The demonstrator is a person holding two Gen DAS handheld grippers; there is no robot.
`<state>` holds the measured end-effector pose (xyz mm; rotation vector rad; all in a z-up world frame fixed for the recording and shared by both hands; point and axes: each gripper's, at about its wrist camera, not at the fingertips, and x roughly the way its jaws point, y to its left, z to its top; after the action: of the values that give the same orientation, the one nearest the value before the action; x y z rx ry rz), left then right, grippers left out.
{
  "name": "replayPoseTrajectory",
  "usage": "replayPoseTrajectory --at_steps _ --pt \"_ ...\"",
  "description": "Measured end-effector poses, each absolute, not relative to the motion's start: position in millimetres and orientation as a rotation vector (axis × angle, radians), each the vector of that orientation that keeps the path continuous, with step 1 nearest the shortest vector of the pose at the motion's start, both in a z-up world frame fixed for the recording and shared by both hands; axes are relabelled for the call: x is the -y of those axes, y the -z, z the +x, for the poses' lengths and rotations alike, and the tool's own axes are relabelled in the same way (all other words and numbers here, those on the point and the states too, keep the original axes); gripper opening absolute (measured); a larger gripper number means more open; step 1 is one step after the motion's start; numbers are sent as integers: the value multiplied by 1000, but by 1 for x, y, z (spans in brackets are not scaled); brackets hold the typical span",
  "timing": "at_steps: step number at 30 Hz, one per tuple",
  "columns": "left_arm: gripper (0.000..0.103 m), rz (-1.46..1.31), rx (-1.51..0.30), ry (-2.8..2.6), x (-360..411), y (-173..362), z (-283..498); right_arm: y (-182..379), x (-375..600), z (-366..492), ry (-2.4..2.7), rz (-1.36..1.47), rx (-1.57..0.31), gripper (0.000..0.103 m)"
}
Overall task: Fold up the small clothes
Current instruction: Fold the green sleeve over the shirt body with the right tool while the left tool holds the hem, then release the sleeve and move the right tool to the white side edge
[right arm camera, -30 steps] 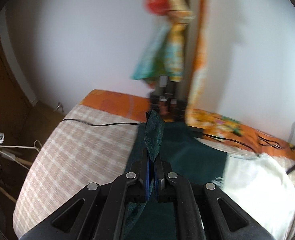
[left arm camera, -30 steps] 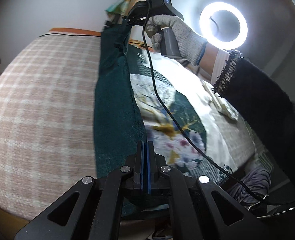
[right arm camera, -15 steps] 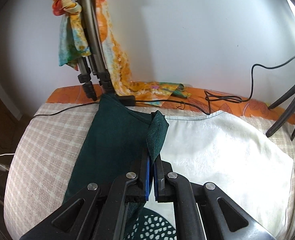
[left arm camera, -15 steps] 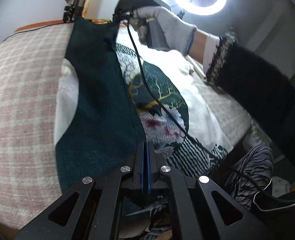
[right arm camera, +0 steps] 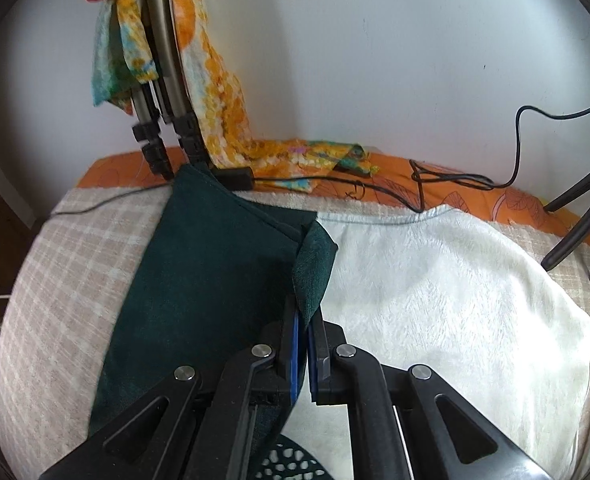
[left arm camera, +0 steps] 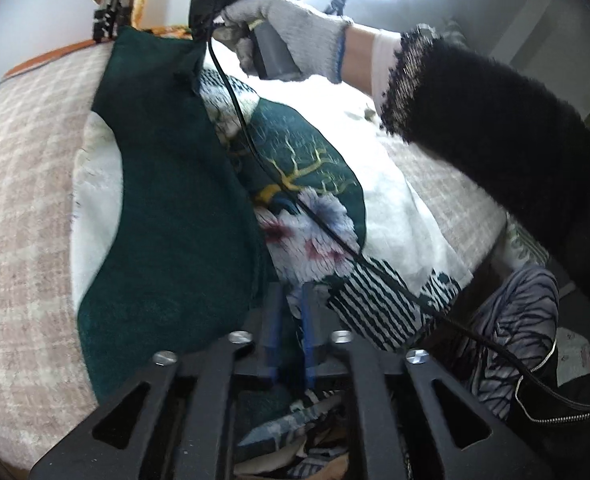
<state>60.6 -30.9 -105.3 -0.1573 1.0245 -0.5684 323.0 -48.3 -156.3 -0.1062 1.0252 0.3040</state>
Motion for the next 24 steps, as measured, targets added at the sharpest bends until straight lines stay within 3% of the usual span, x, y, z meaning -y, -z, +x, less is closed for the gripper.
replayPoseTrajectory --at_steps 2,3,15,24 --pt "16 -146 -1034 577 34 104 57 161 55 326 -236 -142 -1044 24" --pt "16 -141 -1030 582 35 102 54 162 60 327 -199 -148 -1049 26" --pt "21 -224 -845 427 -40 54 32 117 86 273 -333 -127 -964 29" --pt "21 -374 -820 246 -107 55 32 93 92 199 -486 -73 -958 35"
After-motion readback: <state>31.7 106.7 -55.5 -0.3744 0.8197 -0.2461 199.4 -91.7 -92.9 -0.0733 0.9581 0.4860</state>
